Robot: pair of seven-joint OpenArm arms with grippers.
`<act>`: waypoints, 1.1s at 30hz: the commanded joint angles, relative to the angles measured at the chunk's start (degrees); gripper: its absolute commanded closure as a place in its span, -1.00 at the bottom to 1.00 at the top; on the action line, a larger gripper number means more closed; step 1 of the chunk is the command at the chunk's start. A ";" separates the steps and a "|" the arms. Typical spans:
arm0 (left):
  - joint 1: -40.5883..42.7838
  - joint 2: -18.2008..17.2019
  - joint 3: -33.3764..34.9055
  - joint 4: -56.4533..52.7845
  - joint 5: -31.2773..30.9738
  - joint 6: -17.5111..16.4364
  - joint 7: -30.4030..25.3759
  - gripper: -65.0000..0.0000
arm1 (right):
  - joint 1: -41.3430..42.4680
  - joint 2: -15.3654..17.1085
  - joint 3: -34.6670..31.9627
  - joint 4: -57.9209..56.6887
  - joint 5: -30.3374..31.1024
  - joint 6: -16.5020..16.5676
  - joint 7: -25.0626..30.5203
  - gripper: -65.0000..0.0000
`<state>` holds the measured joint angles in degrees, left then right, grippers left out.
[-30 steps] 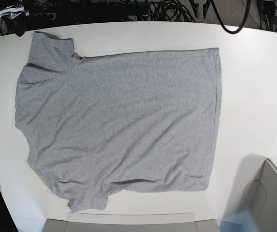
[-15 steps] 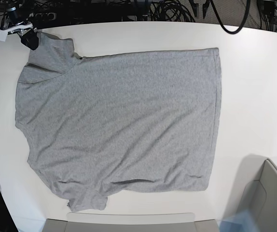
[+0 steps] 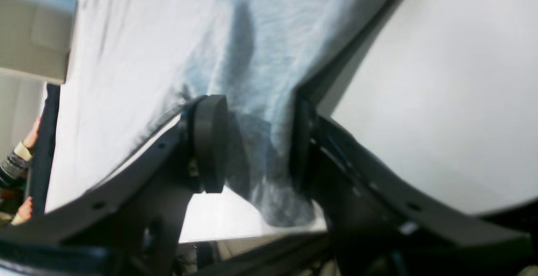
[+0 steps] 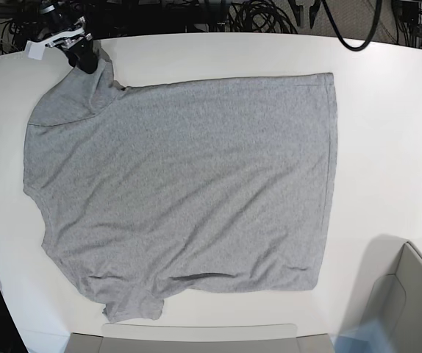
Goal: Fold the T-shirt properly
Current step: 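Move both grippers down to the shirt's collar-side corners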
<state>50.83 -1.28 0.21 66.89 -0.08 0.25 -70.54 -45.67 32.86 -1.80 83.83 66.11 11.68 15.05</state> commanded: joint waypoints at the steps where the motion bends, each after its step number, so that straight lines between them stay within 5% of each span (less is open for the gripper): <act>1: 1.35 -0.08 -0.25 2.25 -0.23 0.32 -1.32 0.62 | -0.35 -0.11 -0.26 -0.62 -1.53 -2.94 -4.98 0.25; 5: 2.75 0.09 0.36 11.30 -0.32 0.32 2.46 0.51 | -0.18 -0.20 0.00 -0.62 -1.71 -2.94 -4.98 0.25; 9: 5.57 0.00 2.47 23.44 -3.84 0.32 15.99 0.37 | -0.62 -0.38 4.48 -0.71 -1.71 -2.94 -5.07 0.25; 11: 5.92 -1.23 4.76 29.50 -11.92 -0.21 23.73 0.33 | -0.88 -0.20 5.36 -0.80 -1.71 -2.94 -5.07 0.25; 15: 5.48 -9.84 7.05 39.61 -32.76 -3.55 40.61 0.29 | -1.85 -0.11 7.12 -0.80 -1.89 -2.94 -5.07 0.25; 21: -0.15 -22.24 5.64 39.96 -64.67 -4.16 59.25 0.29 | -1.85 -0.11 7.39 -0.89 -1.97 -2.94 -5.07 0.25; 25: -2.96 -24.61 4.32 35.57 -73.02 -4.16 64.79 0.29 | -1.85 -0.20 7.39 -1.85 -1.89 -2.94 -5.07 0.25; 33: -3.75 -24.61 3.53 28.62 -73.20 1.64 65.58 0.29 | -1.32 -0.20 7.39 -4.14 -1.80 -2.94 -5.07 0.25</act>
<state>46.65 -25.43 3.90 95.31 -73.21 1.23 -5.30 -46.02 32.05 5.63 80.71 64.51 12.36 13.56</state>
